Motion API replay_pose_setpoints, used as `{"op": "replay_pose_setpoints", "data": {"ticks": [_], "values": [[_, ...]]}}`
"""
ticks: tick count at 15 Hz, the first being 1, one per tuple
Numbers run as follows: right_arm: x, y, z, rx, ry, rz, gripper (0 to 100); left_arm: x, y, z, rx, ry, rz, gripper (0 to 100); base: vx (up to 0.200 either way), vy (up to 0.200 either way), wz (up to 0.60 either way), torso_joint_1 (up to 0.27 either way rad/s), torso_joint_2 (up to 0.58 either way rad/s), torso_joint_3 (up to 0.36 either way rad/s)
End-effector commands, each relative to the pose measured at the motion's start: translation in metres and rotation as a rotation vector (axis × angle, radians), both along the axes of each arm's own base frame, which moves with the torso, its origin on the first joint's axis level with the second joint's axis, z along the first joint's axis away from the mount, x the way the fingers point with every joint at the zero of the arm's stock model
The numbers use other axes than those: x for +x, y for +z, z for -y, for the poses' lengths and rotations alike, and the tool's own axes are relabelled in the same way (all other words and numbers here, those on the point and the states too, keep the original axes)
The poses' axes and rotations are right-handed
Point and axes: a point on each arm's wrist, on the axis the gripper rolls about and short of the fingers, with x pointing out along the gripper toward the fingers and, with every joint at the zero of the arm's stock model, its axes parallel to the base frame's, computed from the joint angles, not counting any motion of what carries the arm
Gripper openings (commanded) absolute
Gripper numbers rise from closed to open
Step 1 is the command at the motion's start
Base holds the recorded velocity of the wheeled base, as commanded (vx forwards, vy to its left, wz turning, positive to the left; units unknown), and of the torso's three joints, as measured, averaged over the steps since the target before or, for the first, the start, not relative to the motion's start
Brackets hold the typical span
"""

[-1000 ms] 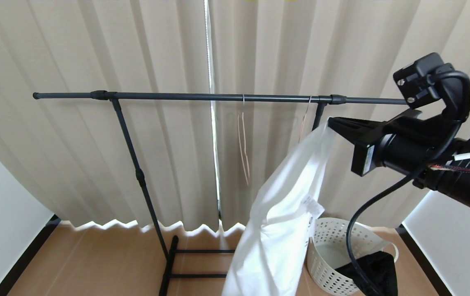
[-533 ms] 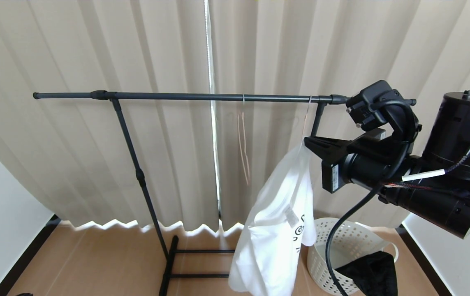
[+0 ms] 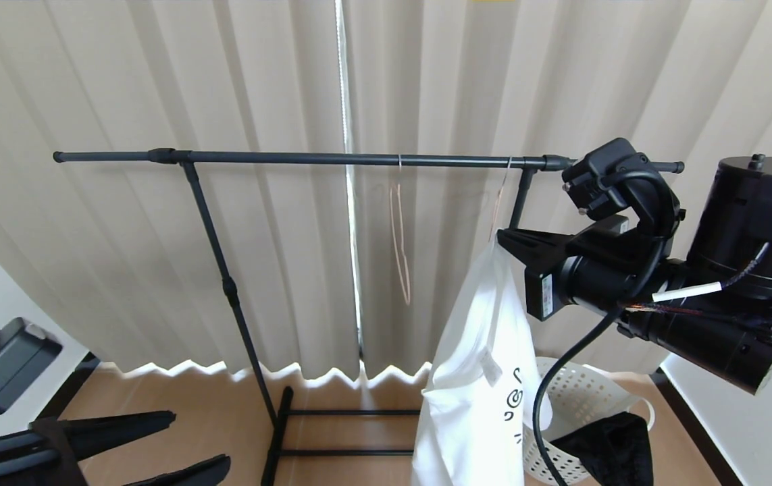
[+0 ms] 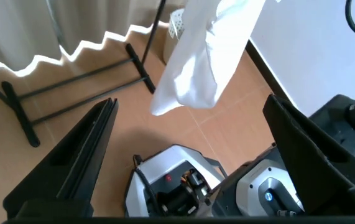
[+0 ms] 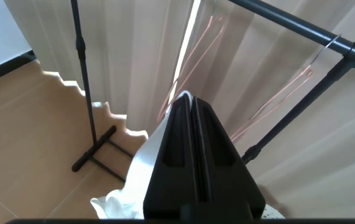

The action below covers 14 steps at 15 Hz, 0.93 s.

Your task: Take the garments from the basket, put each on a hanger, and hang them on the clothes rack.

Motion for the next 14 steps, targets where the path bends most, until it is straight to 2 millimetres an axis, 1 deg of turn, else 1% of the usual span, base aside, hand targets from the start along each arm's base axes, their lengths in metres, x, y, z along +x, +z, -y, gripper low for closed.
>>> {"op": "replay_pose_setpoints", "data": {"ticks": [1, 3, 4, 5, 6, 7, 8, 9, 11, 12, 14], "values": [[-0.002, 0.001, 0.001, 0.001, 0.002, 0.002, 0, 0.023, 0.000, 0.020, 0.035, -0.047, -0.059, 100, 0.000, 0.000, 0.00, 0.000, 0.00, 0.000], [-0.001, 0.001, 0.000, 0.004, 0.005, 0.003, 0, 0.034, 0.009, 0.032, 0.032, -0.074, -0.054, 100, 0.000, 0.000, 0.00, 0.000, 0.00, 0.000], [-0.002, 0.002, -0.002, 0.011, 0.011, 0.014, 0, 0.038, 0.010, 0.036, 0.035, -0.082, -0.057, 100, 0.000, 0.000, 0.00, 0.000, 0.00, 0.000], [-0.004, 0.002, -0.007, 0.026, 0.030, 0.031, 0, 0.047, 0.010, 0.044, 0.044, -0.091, -0.070, 100, 0.000, 0.000, 0.00, 0.000, 0.00, 0.000], [-0.006, 0.002, -0.008, 0.032, 0.037, 0.038, 0, 0.053, 0.010, 0.049, 0.051, -0.096, -0.074, 100, 0.000, 0.000, 0.00, 0.000, 0.00, 0.000], [-0.007, -0.002, -0.013, 0.032, 0.056, 0.034, 0, 0.063, 0.007, 0.060, 0.055, -0.107, -0.081, 100, 0.000, 0.000, 0.00, 0.000, 0.00, 0.000], [-0.006, -0.004, -0.016, 0.036, 0.061, 0.037, 0, 0.068, 0.005, 0.065, 0.057, -0.112, -0.081, 100, 0.000, 0.000, 0.00, 0.000, 0.00, 0.000], [-0.006, -0.008, -0.022, 0.058, 0.078, 0.049, 0, 0.076, 0.002, 0.075, 0.066, -0.113, -0.073, 100, 0.000, 0.000, 0.00, 0.000, 0.00, 0.000], [-0.006, -0.008, -0.022, 0.058, 0.078, 0.049, 0, 0.076, 0.002, 0.075, 0.066, -0.113, -0.073, 100, 0.000, 0.000, 0.00, 0.000, 0.00, 0.000], [-0.003, -0.017, -0.037, 0.100, 0.102, 0.092, 0, 0.091, -0.006, 0.111, 0.066, -0.084, -0.090, 100, 0.000, 0.000, 0.00, 0.000, 0.00, 0.000], [-0.005, -0.019, -0.044, 0.110, 0.122, 0.098, 0, 0.101, -0.015, 0.126, 0.076, -0.071, -0.100, 100, 0.000, 0.000, 0.00, 0.000, 0.00, 0.000]]}}
